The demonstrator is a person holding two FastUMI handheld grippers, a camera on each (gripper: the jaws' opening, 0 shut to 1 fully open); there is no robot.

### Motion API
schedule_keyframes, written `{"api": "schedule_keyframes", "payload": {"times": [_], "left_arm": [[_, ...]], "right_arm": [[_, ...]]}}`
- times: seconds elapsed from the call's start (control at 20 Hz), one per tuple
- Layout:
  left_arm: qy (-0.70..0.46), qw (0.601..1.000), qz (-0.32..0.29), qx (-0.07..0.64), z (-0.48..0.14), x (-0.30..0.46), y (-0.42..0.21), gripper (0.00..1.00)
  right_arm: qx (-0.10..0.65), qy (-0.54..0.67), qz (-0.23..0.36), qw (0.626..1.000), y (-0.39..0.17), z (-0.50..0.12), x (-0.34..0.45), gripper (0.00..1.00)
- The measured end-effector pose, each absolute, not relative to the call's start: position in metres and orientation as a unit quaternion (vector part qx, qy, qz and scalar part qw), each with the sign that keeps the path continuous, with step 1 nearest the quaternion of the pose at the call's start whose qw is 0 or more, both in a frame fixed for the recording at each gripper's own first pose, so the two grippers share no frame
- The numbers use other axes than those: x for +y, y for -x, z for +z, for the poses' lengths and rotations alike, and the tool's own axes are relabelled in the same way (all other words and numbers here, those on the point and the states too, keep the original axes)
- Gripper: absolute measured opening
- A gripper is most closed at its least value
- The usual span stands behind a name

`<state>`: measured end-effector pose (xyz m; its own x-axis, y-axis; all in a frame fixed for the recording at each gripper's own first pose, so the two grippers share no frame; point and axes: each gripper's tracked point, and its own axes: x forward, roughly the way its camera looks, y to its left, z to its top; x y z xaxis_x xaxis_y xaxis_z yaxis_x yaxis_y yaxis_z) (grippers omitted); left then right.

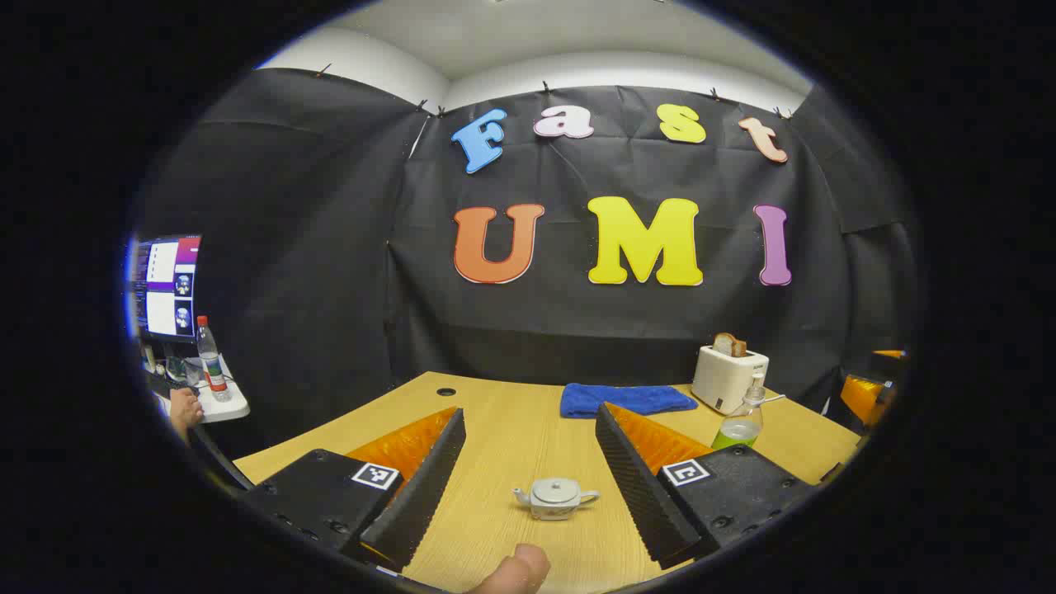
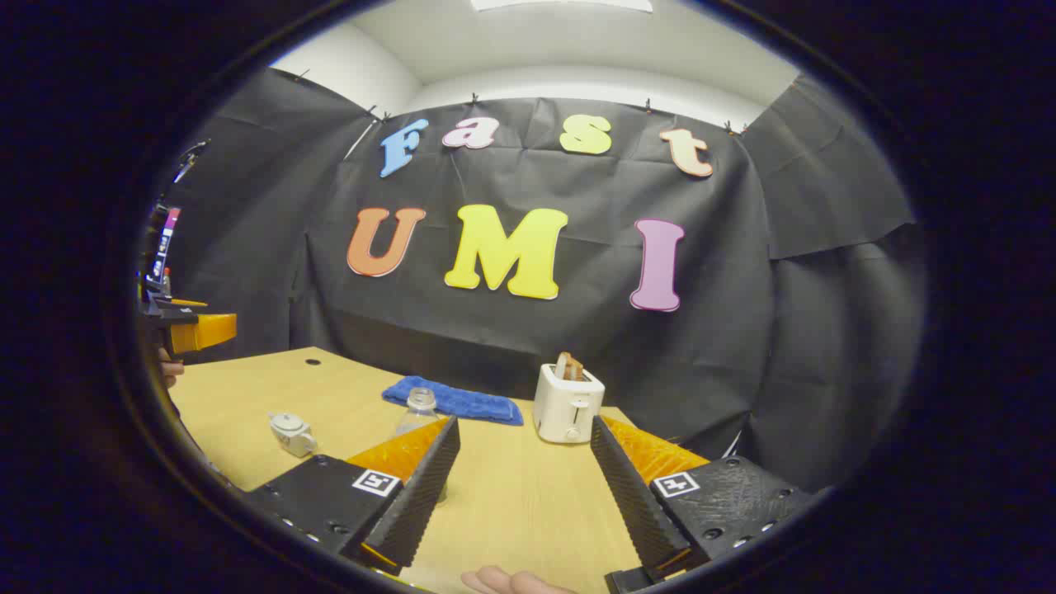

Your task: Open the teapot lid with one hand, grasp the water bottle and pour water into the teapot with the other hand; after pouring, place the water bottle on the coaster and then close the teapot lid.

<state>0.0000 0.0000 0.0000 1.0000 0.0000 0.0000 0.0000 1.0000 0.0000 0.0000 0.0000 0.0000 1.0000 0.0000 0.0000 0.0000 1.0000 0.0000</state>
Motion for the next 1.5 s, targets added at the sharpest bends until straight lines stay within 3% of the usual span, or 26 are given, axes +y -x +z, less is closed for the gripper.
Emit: {"api": "schedule_keyframes", "payload": {"times": [0.2, 0.3, 0.35, 1.05, 1.5], "left_arm": [[-0.002, 1.0, -0.003, 0.008, -0.005, 0.0, -0.002, 1.0], [-0.01, 1.0, -0.003, 0.008, -0.004, 0.001, -0.002, 1.0], [-0.012, 1.0, -0.004, 0.007, -0.005, 0.002, -0.001, 1.0], [-0.018, 0.999, -0.025, 0.026, -0.028, -0.011, -0.02, 0.99], [-0.048, 0.995, -0.023, 0.079, -0.104, -0.017, -0.073, 1.0]], "right_arm": [[0.008, -0.016, 0.018, 1.0, -0.003, -0.003, 0.006, 0.93], [0.014, -0.025, 0.031, 0.999, -0.002, -0.005, 0.009, 0.98], [0.018, -0.03, 0.037, 0.999, -0.003, -0.007, 0.011, 0.95], [0.034, -0.02, 0.026, 0.999, -0.014, -0.018, 0.005, 0.96], [0.033, -0.011, 0.02, 0.999, -0.019, -0.021, 0.007, 0.95]]}}
